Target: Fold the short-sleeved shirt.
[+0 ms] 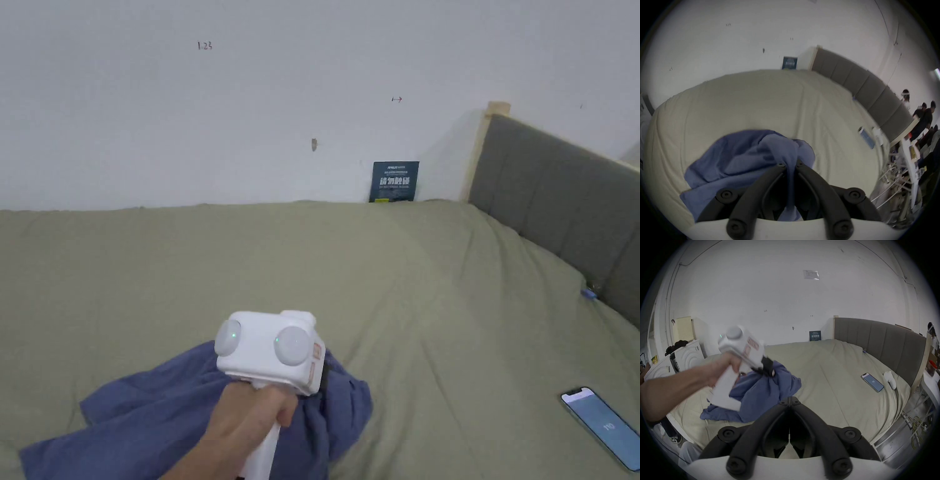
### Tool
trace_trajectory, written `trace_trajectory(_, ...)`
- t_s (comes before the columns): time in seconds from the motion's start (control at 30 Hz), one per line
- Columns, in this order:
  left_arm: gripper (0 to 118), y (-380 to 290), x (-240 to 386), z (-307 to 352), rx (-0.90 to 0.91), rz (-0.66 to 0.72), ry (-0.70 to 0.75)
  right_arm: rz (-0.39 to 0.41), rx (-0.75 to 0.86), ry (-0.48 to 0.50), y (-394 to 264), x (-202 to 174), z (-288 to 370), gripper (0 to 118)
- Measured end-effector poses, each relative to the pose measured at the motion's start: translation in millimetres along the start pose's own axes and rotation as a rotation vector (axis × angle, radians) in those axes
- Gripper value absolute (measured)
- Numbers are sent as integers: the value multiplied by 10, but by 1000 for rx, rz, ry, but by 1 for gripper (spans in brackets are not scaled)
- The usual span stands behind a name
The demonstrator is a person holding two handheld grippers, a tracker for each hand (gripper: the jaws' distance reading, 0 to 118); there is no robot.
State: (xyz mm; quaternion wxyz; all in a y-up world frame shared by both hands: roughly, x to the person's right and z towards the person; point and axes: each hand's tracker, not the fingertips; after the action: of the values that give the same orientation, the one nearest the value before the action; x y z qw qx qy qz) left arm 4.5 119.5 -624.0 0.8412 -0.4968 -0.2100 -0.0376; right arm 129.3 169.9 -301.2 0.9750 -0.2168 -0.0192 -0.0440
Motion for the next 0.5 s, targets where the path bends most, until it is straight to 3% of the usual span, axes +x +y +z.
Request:
trace_trajectory(0.03, 9, -87, -17, -161, -16, 5, -1, 3, -7, -2, -18, 5, -15, 0)
trace_trajectory(0.07, 33, -161, -34, -256, -23, 8, 10, 7, -14, -5, -33, 9, -32, 0)
trace_trajectory(0.1, 93, -217, -52, -316, -37, 12, 55, 10, -21, -5, -48, 22, -49, 0)
trace_trajectory(0.13, 118, -252, -81, -365, -39, 14, 55, 13, -26, -3, -60, 31, -69, 0)
trace_trajectory(0.2, 111, -340, -81, -319, 48, -18, 60, 16, -37, -4, -57, 38, -105, 0)
trace_trajectory(0.27, 111, -407, -106, -229, 0, 17, 49, 10, -34, -3, -44, 37, -101, 0)
trace_trajectory(0.5, 106, -771, -445, 1260, 229, 49, 68, 40, 19, 40, 122, -62, 10, 0)
